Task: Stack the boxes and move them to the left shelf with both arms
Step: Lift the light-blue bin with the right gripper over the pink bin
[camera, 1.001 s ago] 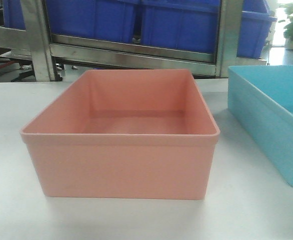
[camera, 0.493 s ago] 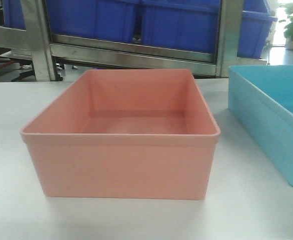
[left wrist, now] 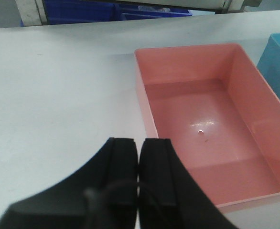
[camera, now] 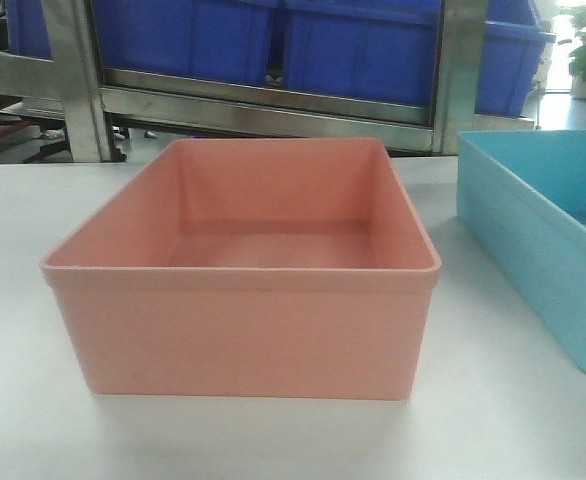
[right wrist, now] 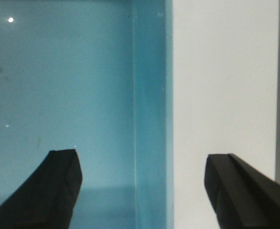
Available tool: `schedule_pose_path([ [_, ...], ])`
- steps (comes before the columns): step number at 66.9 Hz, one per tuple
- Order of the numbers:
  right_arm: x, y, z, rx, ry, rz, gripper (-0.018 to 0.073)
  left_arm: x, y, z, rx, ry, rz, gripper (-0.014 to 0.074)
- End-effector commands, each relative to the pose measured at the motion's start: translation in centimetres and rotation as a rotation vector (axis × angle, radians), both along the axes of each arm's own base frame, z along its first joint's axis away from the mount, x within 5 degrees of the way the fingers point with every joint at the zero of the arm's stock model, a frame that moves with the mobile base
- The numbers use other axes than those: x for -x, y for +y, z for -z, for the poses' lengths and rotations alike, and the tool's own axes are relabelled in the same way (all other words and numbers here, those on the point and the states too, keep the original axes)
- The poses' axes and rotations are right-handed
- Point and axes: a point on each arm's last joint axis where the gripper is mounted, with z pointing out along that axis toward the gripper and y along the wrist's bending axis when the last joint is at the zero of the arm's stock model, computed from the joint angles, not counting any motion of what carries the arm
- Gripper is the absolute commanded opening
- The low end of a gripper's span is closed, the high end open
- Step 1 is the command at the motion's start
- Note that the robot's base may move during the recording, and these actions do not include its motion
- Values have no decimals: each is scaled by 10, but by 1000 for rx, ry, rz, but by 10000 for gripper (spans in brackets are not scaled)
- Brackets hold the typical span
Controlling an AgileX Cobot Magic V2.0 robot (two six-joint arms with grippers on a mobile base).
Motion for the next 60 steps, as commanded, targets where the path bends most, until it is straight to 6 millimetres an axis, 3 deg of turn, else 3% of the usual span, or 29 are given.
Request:
schedule_pose_path([
  [1,-6,-4,-19,40,-98,-10,623,1,0,-19,44,-120,3,-1],
  [8,-10,-5,-8,37,-83,-11,549,1,0,-19,46,-120,4,-1],
  [27,-12,-8,-8,53,-97,-13,53,1,0,-18,46,-115,4,-1],
  [44,-7,-7,-15,50,-91,1,59,1,-1,-18,62,-109,7,-1],
  [60,12,-1,-60,35,-183,63,59,1,-1,-18,66,-108,7,-1],
])
